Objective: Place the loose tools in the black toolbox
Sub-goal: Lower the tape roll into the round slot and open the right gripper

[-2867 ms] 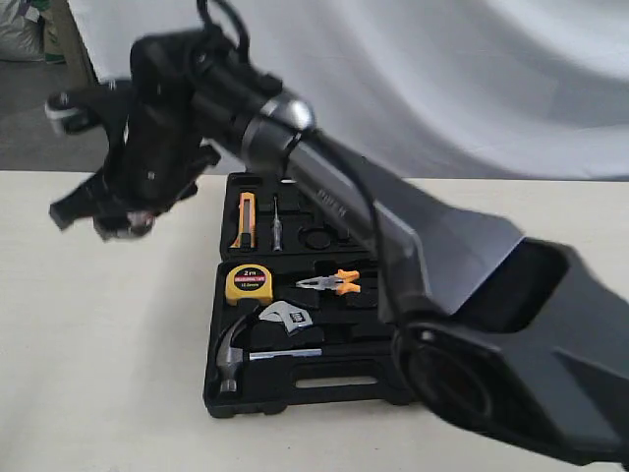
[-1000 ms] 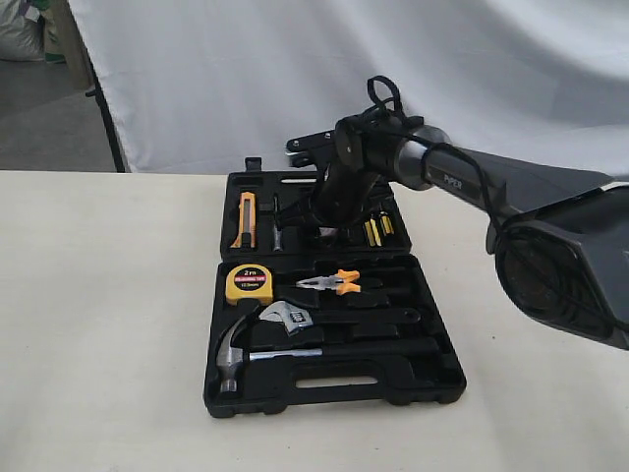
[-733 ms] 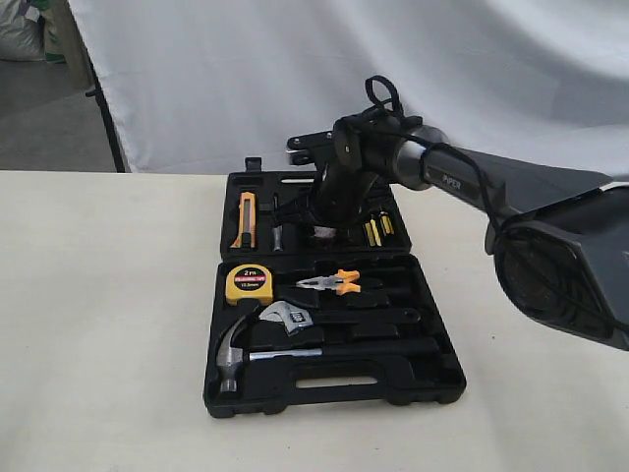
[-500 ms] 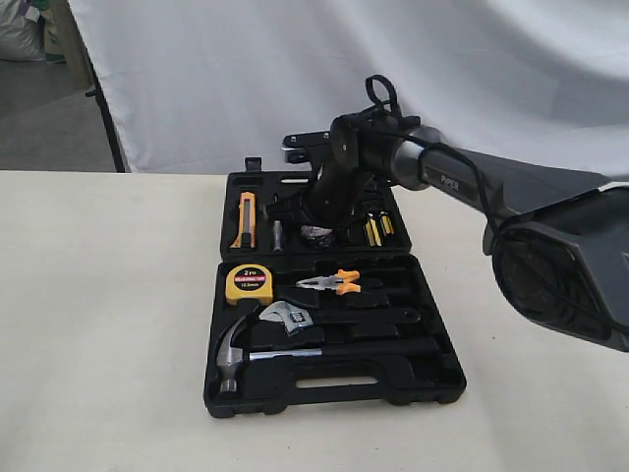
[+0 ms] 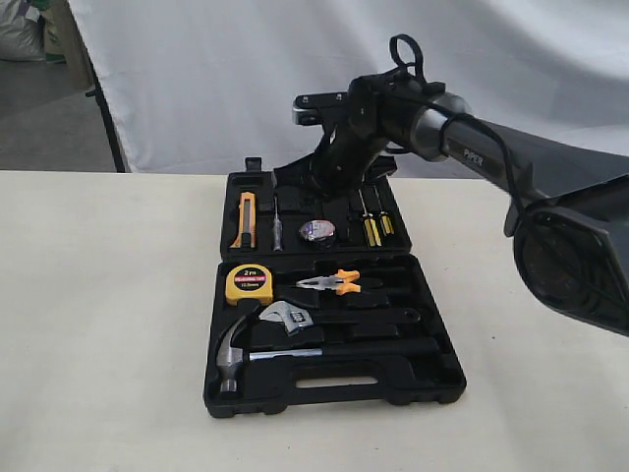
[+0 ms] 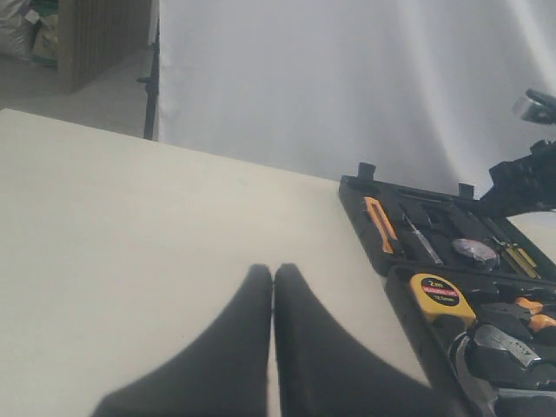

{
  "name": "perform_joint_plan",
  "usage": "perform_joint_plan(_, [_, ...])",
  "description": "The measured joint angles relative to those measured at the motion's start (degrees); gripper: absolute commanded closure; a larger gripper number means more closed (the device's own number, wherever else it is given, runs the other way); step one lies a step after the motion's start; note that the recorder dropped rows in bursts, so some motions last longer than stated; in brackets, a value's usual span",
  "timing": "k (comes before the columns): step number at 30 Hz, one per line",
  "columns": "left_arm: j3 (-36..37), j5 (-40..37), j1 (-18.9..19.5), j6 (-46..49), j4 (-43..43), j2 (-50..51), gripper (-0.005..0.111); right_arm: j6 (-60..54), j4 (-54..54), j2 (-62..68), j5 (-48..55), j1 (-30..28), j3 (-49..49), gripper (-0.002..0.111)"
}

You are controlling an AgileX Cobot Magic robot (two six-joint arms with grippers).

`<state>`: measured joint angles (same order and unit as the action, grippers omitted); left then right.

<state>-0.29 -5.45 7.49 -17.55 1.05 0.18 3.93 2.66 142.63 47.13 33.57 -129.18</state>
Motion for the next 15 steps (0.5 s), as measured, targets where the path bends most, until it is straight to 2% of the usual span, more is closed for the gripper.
perform_joint_plan(9, [0.0, 0.0, 0.0, 0.0, 0.0, 0.0, 0.106, -0.6, 0.2, 4.2, 3.1, 0.0, 0.0, 0.109])
perform_joint_plan(15, [0.0, 0.0, 0.0, 0.0, 0.0, 0.0, 0.106, -0.7, 0.3, -2.6, 9.3, 0.0, 0.0, 0.109])
